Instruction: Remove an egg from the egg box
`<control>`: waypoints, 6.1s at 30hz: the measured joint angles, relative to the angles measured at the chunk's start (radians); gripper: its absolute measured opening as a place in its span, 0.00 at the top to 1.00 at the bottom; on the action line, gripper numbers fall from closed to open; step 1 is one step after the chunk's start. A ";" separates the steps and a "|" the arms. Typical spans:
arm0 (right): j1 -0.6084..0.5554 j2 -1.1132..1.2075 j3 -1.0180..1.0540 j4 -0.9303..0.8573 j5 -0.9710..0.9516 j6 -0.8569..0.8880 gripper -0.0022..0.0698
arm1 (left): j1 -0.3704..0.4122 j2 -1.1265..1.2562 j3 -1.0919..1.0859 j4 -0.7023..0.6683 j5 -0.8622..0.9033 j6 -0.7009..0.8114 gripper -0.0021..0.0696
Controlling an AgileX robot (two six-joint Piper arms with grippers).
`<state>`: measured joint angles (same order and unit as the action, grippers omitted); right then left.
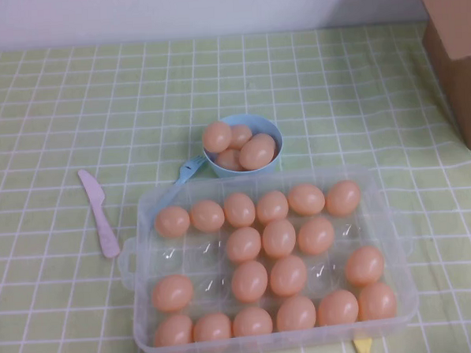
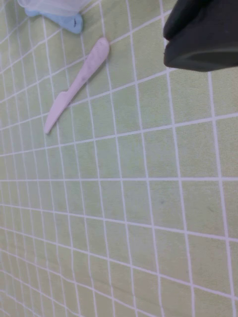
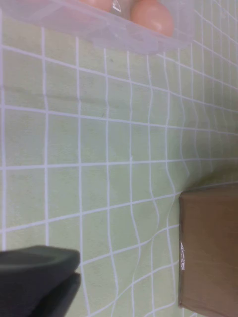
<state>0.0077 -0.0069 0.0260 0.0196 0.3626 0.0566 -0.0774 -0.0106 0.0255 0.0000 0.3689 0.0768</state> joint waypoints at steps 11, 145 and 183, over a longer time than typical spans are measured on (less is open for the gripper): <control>0.000 0.000 0.000 0.000 0.000 0.000 0.99 | 0.000 0.000 0.000 0.000 0.000 0.000 0.98; 0.000 0.000 0.000 0.000 0.002 0.000 0.99 | -0.492 1.717 -1.166 -0.094 0.583 0.494 0.20; 0.000 0.000 0.000 0.000 0.002 0.000 0.99 | -0.483 1.773 -1.158 -0.063 0.550 0.494 0.48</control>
<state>0.0077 -0.0069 0.0260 0.0196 0.3648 0.0566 -0.5602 1.7627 -1.1324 -0.0633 0.9187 0.5706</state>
